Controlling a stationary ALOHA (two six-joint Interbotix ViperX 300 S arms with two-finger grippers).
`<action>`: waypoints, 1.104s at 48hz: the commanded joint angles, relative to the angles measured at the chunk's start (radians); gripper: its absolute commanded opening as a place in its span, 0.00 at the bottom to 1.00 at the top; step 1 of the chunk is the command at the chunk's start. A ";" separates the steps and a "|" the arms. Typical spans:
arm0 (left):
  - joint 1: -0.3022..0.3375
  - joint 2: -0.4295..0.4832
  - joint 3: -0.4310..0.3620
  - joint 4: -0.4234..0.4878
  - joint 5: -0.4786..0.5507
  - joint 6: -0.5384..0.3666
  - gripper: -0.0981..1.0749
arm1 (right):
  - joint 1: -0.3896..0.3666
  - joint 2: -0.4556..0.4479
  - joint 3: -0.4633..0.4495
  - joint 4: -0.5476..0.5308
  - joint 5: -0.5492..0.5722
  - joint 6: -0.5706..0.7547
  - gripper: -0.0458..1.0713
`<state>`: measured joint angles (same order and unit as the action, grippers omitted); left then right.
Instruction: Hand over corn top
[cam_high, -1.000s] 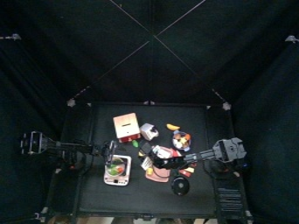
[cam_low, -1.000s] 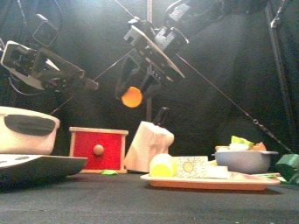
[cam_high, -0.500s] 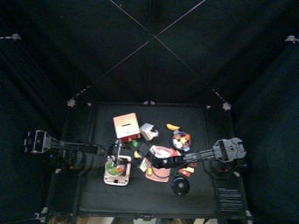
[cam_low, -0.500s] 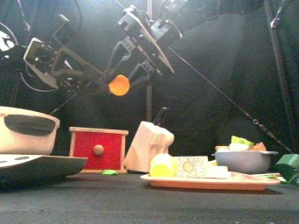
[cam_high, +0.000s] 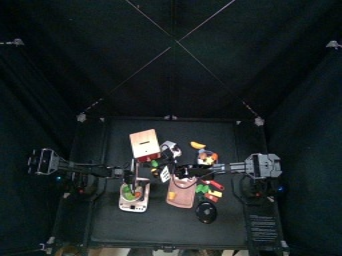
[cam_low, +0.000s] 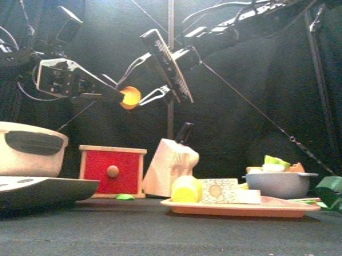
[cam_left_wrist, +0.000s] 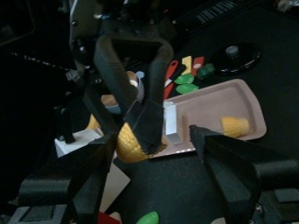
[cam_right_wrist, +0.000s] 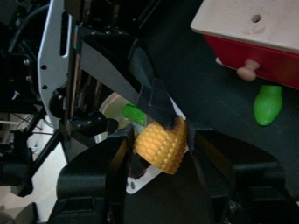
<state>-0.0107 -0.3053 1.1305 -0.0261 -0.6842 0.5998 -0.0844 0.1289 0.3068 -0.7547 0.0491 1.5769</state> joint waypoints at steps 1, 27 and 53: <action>-0.012 0.003 -0.017 -0.009 -0.017 0.034 0.94 | -0.021 -0.046 -0.012 0.015 -0.012 -0.003 0.50; -0.011 0.043 -0.021 -0.107 -0.080 0.319 0.87 | -0.028 -0.054 0.018 0.092 -0.156 -0.002 0.50; -0.015 0.043 -0.002 -0.149 -0.101 0.322 0.71 | -0.037 -0.052 0.044 0.106 -0.126 -0.008 0.68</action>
<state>-0.0230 -0.2577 1.1321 -0.1672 -0.7731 0.9250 -0.1074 0.1197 0.3590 -0.6443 -0.0874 1.5769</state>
